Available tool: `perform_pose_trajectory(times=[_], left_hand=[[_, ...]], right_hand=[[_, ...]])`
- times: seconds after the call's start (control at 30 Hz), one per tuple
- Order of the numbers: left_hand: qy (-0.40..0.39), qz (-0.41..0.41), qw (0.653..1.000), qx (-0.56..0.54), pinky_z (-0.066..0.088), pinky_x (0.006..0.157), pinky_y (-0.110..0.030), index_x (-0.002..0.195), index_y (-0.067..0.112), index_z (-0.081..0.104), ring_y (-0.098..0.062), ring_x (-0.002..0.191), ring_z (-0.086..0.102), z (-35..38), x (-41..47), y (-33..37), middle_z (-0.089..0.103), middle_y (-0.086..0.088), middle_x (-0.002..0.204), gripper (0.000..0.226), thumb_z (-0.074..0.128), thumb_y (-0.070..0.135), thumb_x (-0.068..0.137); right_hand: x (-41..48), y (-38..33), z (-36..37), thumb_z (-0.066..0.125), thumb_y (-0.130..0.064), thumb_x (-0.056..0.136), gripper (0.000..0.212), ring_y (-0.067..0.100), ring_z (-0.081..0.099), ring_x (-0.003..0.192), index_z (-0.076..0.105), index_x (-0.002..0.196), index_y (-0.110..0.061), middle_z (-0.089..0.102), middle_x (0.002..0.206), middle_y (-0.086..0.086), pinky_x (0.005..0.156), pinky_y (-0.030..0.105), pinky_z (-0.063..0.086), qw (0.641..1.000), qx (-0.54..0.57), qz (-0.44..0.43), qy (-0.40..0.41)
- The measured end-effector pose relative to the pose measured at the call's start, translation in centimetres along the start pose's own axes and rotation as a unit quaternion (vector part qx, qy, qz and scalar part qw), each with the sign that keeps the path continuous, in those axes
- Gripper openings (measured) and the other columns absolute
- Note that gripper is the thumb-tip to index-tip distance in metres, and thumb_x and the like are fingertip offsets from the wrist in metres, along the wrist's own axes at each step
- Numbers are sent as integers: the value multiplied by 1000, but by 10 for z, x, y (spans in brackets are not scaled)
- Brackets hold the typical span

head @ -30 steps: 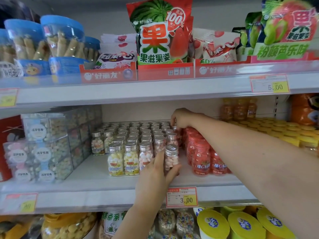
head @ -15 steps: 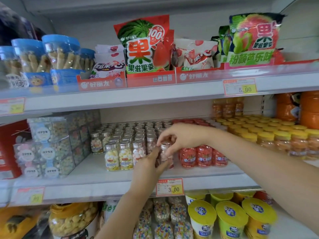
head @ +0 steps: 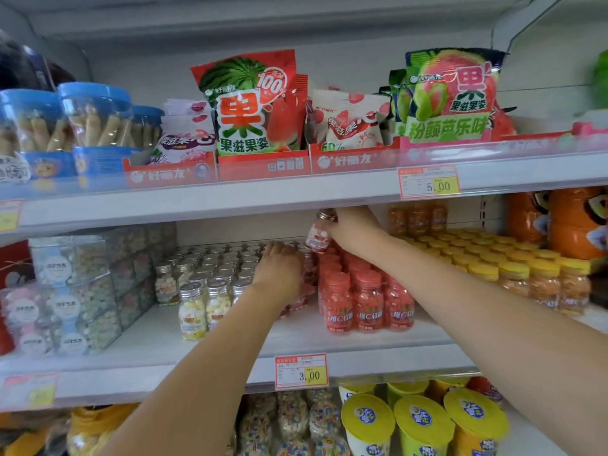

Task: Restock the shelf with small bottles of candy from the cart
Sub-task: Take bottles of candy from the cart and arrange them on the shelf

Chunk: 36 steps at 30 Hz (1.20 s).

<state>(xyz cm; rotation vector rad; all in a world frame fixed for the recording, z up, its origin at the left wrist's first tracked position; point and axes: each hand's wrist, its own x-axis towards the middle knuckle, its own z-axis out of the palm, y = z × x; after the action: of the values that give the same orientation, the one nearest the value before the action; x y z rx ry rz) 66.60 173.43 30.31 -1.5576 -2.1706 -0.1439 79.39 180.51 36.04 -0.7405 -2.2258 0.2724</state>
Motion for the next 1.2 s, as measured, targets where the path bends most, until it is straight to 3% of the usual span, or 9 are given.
perform_pose_trajectory(times=[0.13,0.37,0.5,0.57,0.7,0.8,1.03,1.13,1.2], left_hand=[[-96,-11,995,-6,40,102,-42,136,20,44,-29,131,38,3,13,-4,44,-5,139,64,70,39,80],[-111,-10,994,17,49,93,-39,135,21,47,-28,121,52,3,18,-9,54,-5,131,60,72,21,81],[-104,-10,994,-9,50,90,-37,133,20,50,-28,118,55,4,16,-12,55,-5,130,58,71,15,79],[-96,6,995,-12,49,89,-37,133,17,48,-29,116,55,5,13,-14,54,-6,130,60,71,19,78],[-96,-6,995,-34,51,85,-38,143,13,31,-30,112,58,1,14,-14,58,-11,125,74,69,11,80],[-95,-9,994,-46,52,81,-35,135,8,42,-28,106,60,-8,17,-13,61,-11,118,60,68,15,82],[-61,-21,991,-117,46,90,-33,125,4,54,-22,105,53,-26,8,-35,56,-11,123,46,62,29,87],[-63,-17,990,-124,36,78,-28,97,9,56,-19,94,48,-30,-4,-42,52,-10,105,24,60,31,88],[-52,-16,987,-150,37,81,-27,97,13,56,-21,101,51,-33,-11,-46,54,-10,112,22,60,33,88]], right_hand=[[11,-1,11,54,-24,95,27,23,56,108,58,116,-8,61,118,9,85,24,39,1000,-5,4,-29],[25,-3,9,49,-18,97,21,18,54,96,59,109,-5,58,101,6,75,22,34,995,-31,-14,-95],[43,0,16,46,-18,98,30,10,39,66,44,69,-17,41,71,-6,66,22,31,987,-82,2,-137],[49,1,20,45,-14,98,26,12,40,67,50,73,-14,37,67,-4,62,21,31,985,-87,10,-147],[54,3,22,48,-11,94,15,16,50,76,63,92,-6,57,83,5,56,20,33,979,-115,5,-167],[55,1,30,60,-12,89,23,25,61,95,66,108,-2,66,107,12,67,22,40,977,-127,-9,-168],[55,3,58,75,-15,79,36,26,63,98,66,112,-3,67,111,12,84,32,52,959,-179,-13,-220],[53,1,59,80,-15,74,39,23,62,96,68,109,-6,67,111,7,71,25,47,956,-174,-14,-235],[50,0,60,82,-14,71,38,22,61,93,70,106,-8,67,110,6,63,22,41,956,-179,-16,-233]])
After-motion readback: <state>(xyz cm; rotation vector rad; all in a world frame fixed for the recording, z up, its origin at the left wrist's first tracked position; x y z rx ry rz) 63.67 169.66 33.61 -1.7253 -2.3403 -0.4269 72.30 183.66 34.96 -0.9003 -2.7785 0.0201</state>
